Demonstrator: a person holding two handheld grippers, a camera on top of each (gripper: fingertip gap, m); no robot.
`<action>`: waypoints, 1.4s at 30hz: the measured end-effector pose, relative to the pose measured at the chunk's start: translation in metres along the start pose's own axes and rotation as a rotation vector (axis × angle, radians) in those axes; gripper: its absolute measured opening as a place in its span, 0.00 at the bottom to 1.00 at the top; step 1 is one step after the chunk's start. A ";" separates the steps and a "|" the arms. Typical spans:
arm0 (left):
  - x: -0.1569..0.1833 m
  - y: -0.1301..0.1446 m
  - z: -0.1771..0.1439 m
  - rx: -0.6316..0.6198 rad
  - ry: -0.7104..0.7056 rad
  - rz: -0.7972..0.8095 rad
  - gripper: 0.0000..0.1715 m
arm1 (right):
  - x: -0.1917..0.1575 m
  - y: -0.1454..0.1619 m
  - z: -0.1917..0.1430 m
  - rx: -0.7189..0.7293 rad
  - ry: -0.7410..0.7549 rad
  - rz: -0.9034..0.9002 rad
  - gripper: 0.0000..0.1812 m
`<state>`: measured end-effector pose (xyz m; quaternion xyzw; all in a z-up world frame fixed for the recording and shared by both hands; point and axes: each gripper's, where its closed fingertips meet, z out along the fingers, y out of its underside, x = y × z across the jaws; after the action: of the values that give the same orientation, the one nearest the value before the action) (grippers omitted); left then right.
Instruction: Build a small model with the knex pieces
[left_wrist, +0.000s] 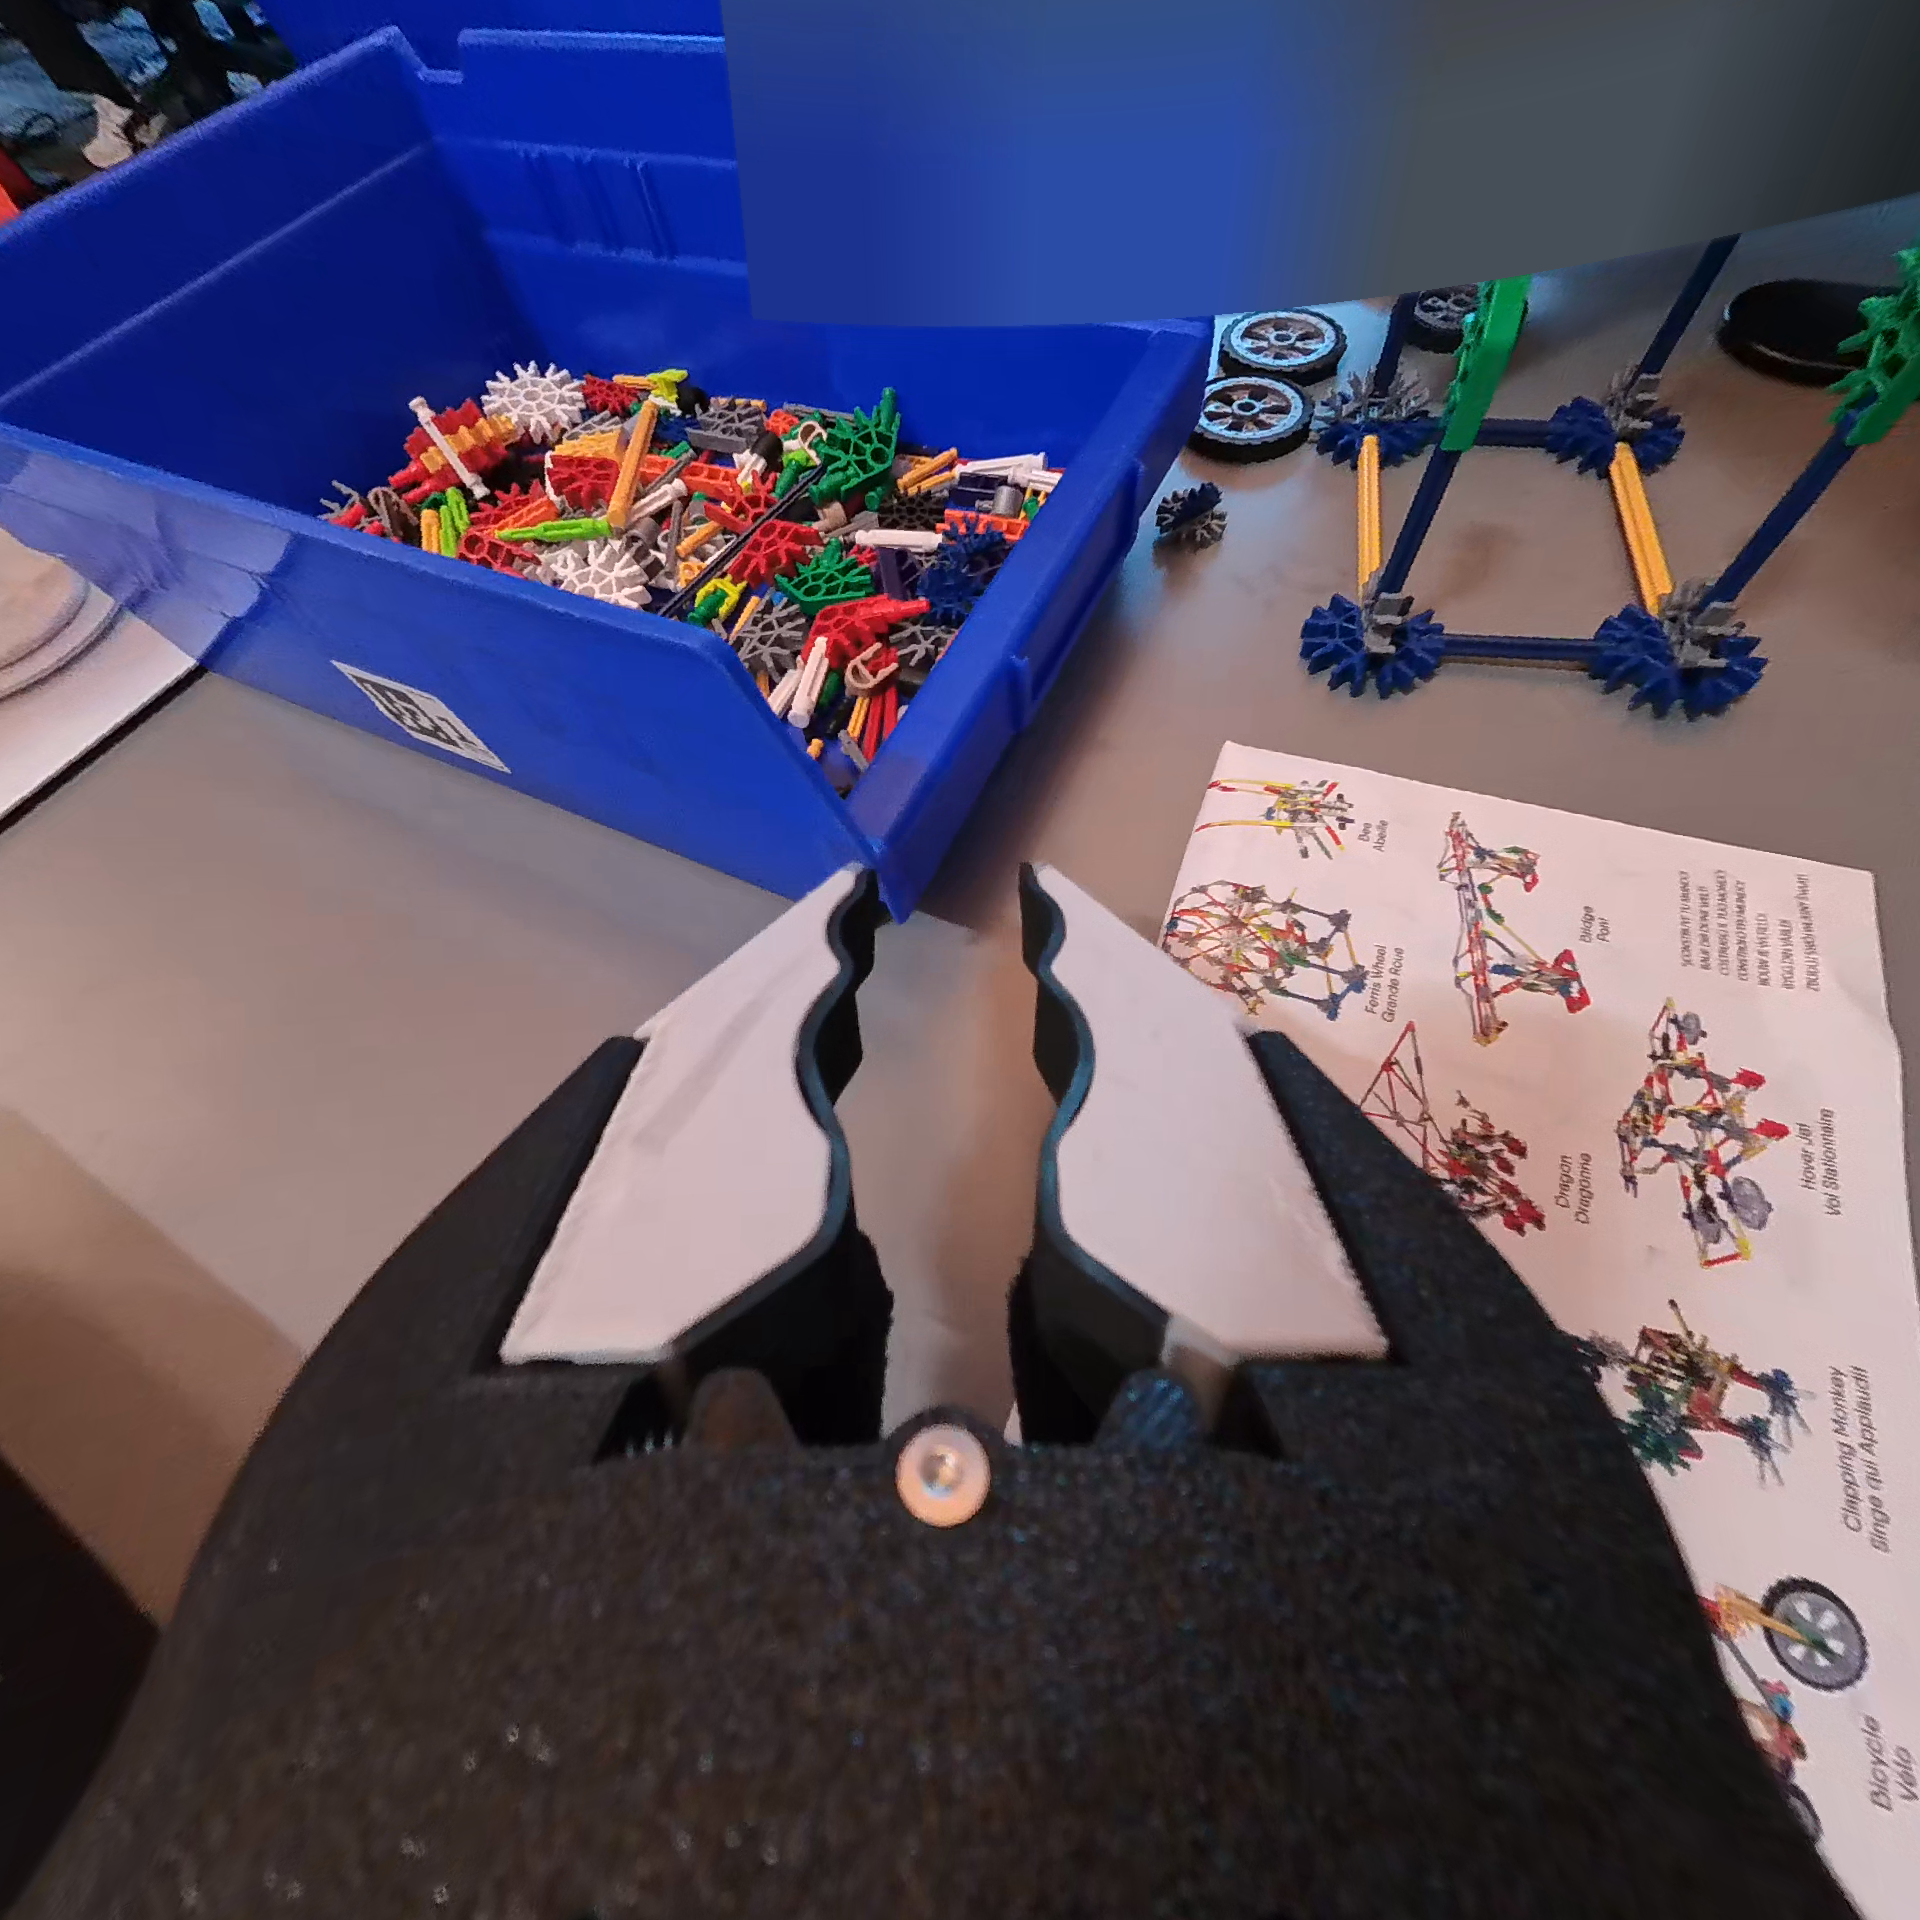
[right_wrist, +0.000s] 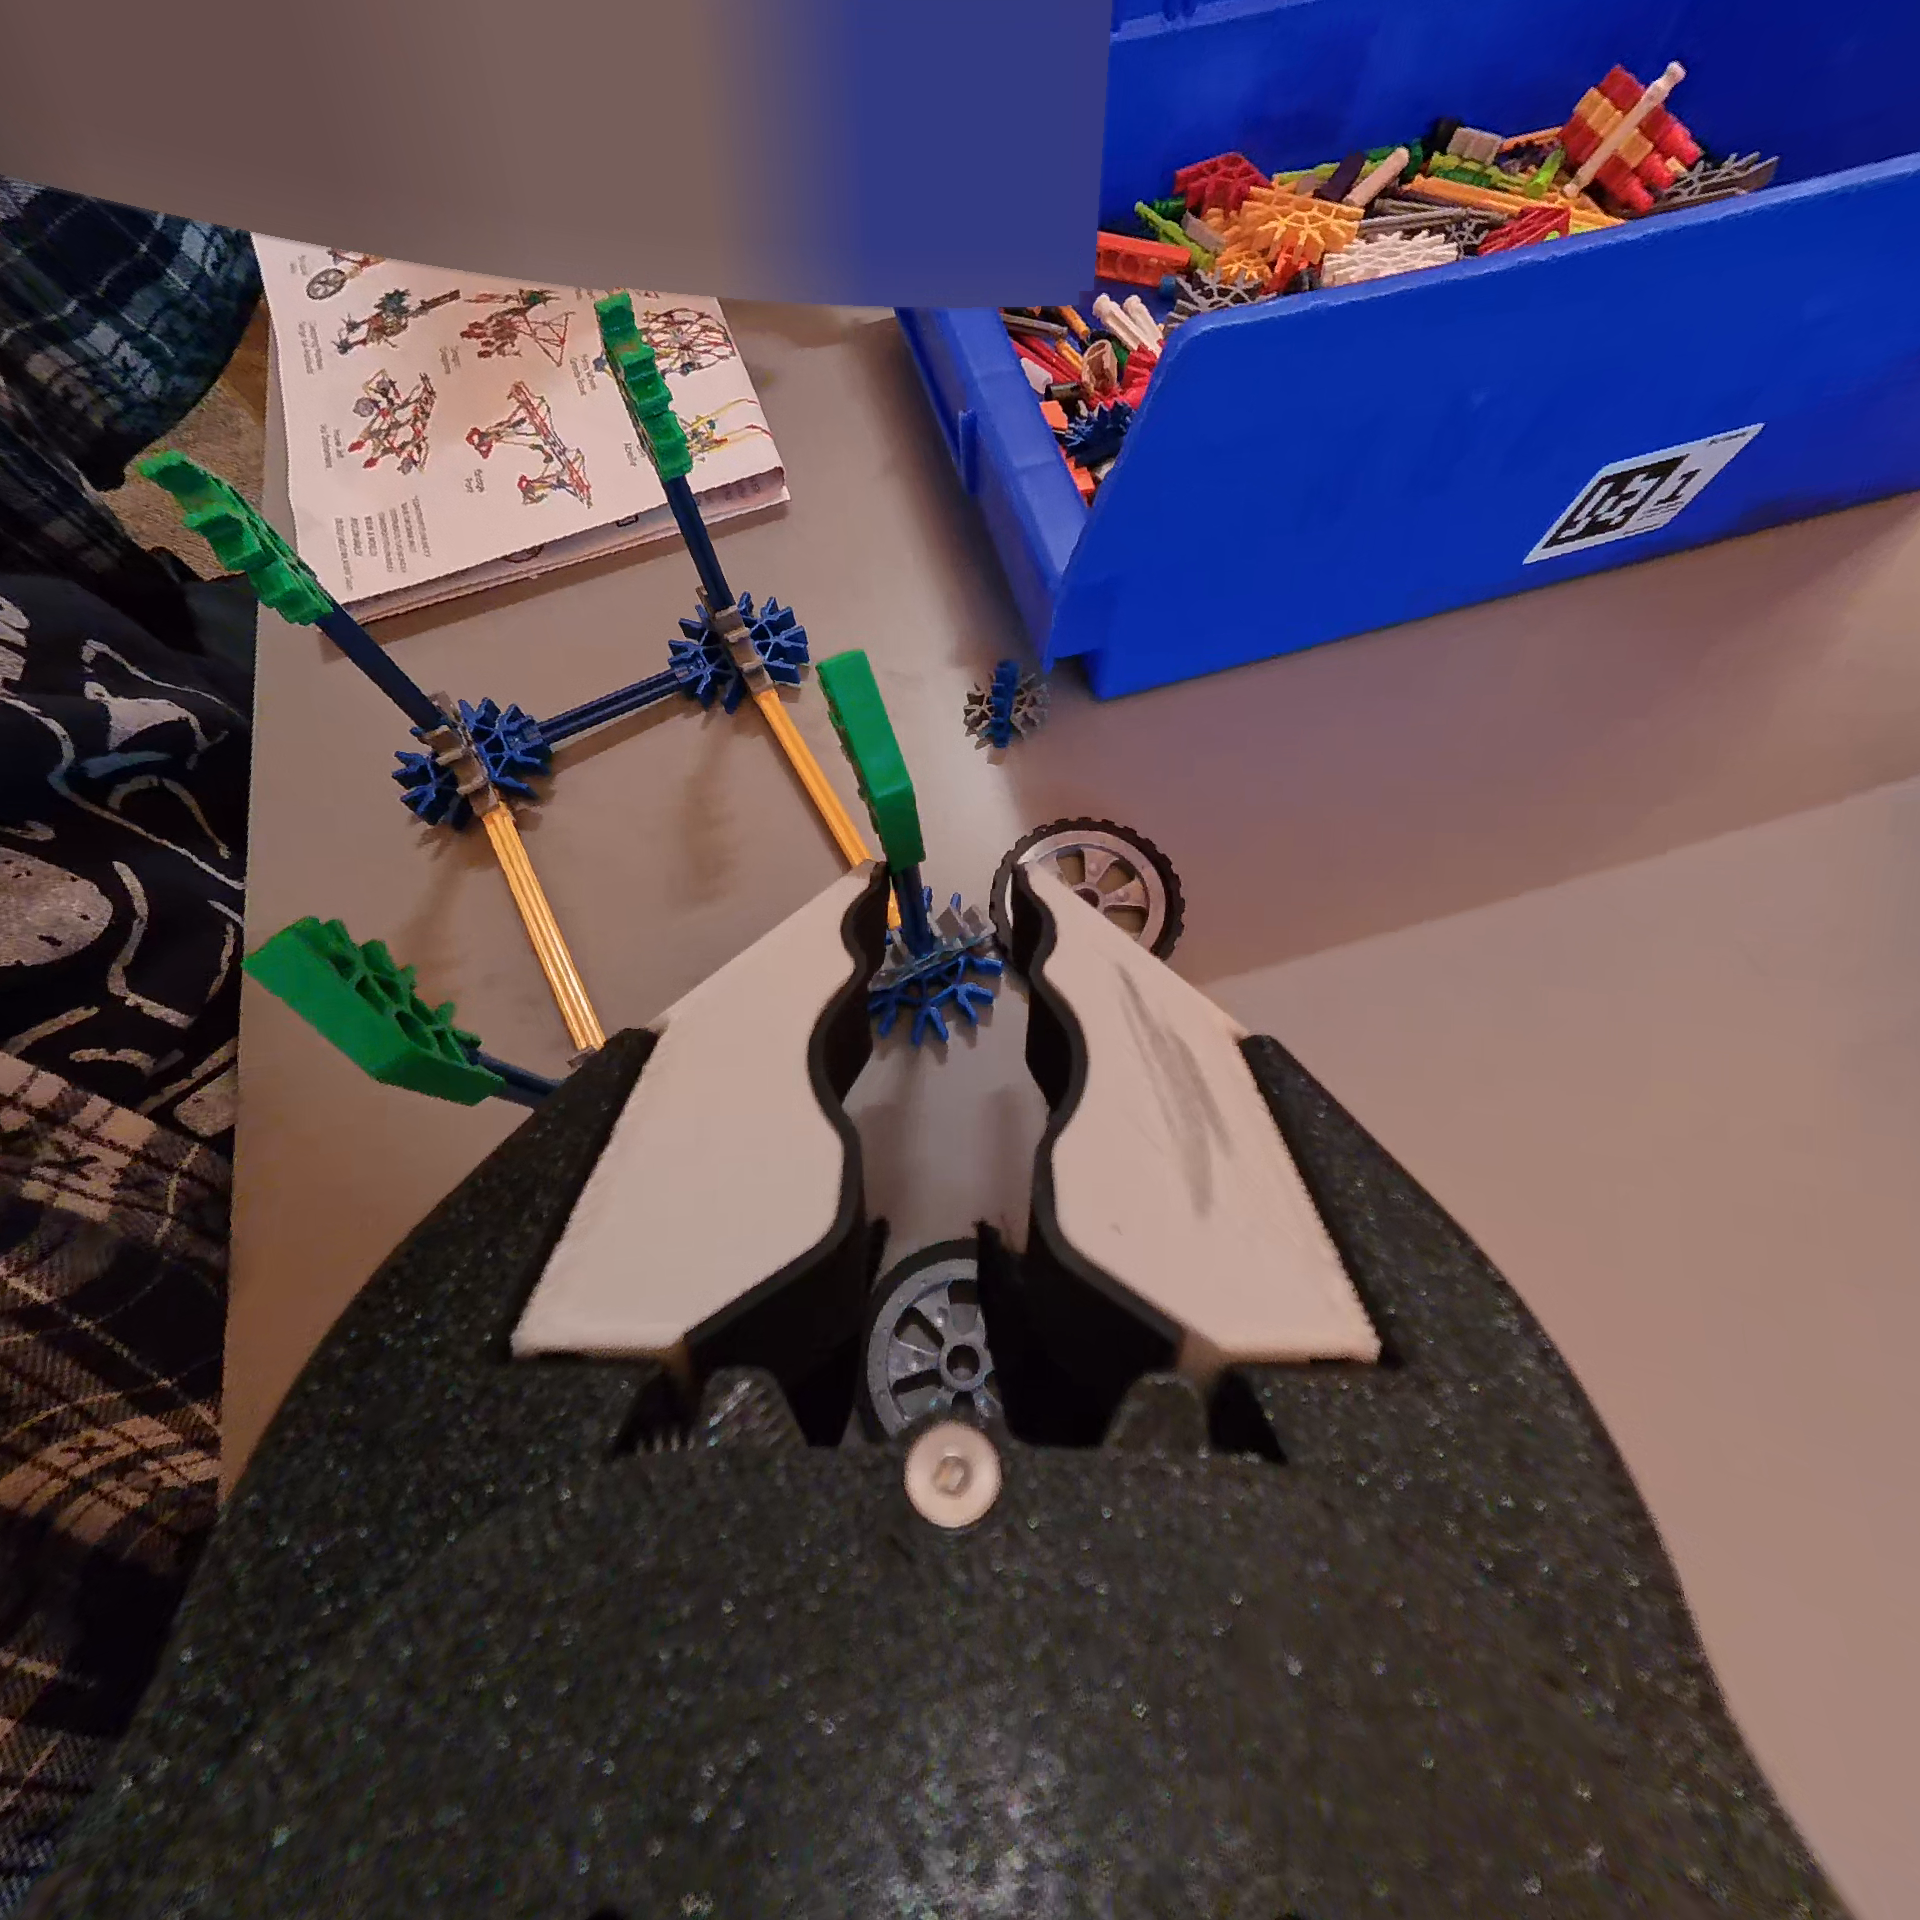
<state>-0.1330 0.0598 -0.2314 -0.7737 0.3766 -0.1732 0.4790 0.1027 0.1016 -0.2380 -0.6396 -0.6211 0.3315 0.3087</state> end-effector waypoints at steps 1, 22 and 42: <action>0.000 0.000 0.000 -0.003 -0.001 0.001 0.15 | 0.000 0.000 0.000 -0.001 0.000 0.000 0.13; -0.001 0.003 0.002 -0.015 -0.003 -0.003 0.15 | 0.001 0.000 0.001 -0.004 0.009 -0.002 0.13; 0.012 -0.010 -0.005 0.058 0.092 -0.029 0.15 | 0.000 -0.002 0.001 -0.004 0.008 -0.011 0.13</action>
<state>-0.1241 0.0507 -0.2219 -0.7560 0.3819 -0.2265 0.4810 0.1007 0.1016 -0.2373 -0.6380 -0.6240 0.3262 0.3117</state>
